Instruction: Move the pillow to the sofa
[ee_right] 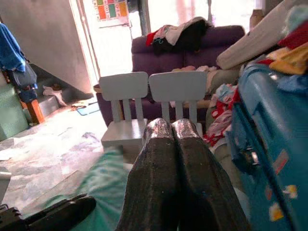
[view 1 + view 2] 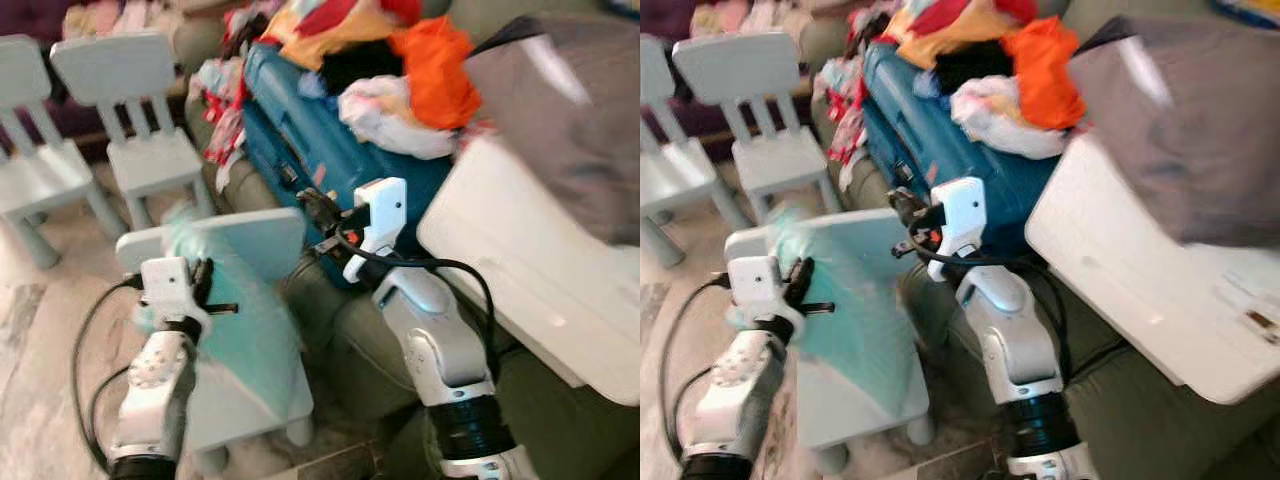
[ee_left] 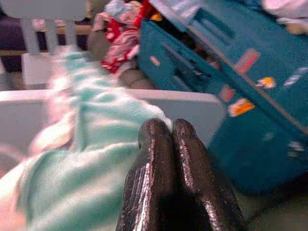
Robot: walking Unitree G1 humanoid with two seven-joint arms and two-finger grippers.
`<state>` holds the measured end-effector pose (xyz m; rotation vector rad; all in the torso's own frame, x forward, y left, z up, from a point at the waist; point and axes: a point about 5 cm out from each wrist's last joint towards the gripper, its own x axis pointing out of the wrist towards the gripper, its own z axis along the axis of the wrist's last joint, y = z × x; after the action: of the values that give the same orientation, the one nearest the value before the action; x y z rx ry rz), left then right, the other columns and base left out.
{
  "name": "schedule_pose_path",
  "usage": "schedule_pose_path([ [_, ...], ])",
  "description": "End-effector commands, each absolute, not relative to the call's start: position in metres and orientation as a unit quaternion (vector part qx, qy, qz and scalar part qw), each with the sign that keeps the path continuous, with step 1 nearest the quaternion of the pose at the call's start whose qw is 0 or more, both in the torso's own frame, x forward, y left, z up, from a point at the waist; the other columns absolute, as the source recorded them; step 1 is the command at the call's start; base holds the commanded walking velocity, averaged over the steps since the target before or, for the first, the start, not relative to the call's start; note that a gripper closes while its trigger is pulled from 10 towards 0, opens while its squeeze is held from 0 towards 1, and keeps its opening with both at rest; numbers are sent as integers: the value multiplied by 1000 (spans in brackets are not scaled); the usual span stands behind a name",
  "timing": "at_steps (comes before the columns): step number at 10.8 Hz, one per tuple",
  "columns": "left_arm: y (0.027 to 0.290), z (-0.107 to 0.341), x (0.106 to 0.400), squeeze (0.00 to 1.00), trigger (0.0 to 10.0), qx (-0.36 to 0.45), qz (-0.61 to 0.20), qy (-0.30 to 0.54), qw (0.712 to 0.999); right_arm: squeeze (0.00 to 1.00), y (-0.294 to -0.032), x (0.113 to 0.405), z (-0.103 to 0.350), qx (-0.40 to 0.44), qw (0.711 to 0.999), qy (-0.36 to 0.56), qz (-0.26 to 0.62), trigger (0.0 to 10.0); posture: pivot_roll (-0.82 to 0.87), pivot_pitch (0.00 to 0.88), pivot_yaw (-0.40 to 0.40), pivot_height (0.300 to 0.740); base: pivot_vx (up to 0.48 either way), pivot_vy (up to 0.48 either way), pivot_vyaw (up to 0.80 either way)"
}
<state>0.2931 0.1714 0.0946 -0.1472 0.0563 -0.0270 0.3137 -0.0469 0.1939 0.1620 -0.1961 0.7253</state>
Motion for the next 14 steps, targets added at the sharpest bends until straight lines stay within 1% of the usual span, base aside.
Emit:
schedule_pose_path([
  [1, 170, 95, 293, 0, 10000, -73, -16, 26, 997, 0, -49, 313, 197, 84, 927, -102, 350, 10000, -87, 64, -39, 740, 0, 0, 0],
  [3, 166, 99, 295, 0, 10000, -85, -19, 21, 996, 0, -50, 315, 198, 93, 927, -96, 349, 10000, -88, 61, -40, 740, 0, 0, 0],
  [7, 166, 99, 295, 0, 10000, -88, -10, 34, 995, 0, -55, 321, 199, 83, 936, -100, 327, 10000, -83, 63, -41, 740, 0, 0, 0],
  [8, 164, 100, 296, 0, 10000, -101, -15, 39, 994, 0, -55, 321, 198, 88, 936, -97, 328, 10000, -84, 64, -42, 740, 0, 0, 0],
  [10, 155, 114, 299, 0, 10000, -109, -40, 31, 993, 0, -56, 321, 197, 95, 936, -90, 328, 10000, -86, 68, -44, 740, 0, 0, 0],
  [14, 157, 140, 307, 0, 10000, -169, -59, -3, 984, 0, -61, 323, 192, 111, 939, -72, 318, 10000, -86, 70, -49, 740, 0, 0, 0],
])
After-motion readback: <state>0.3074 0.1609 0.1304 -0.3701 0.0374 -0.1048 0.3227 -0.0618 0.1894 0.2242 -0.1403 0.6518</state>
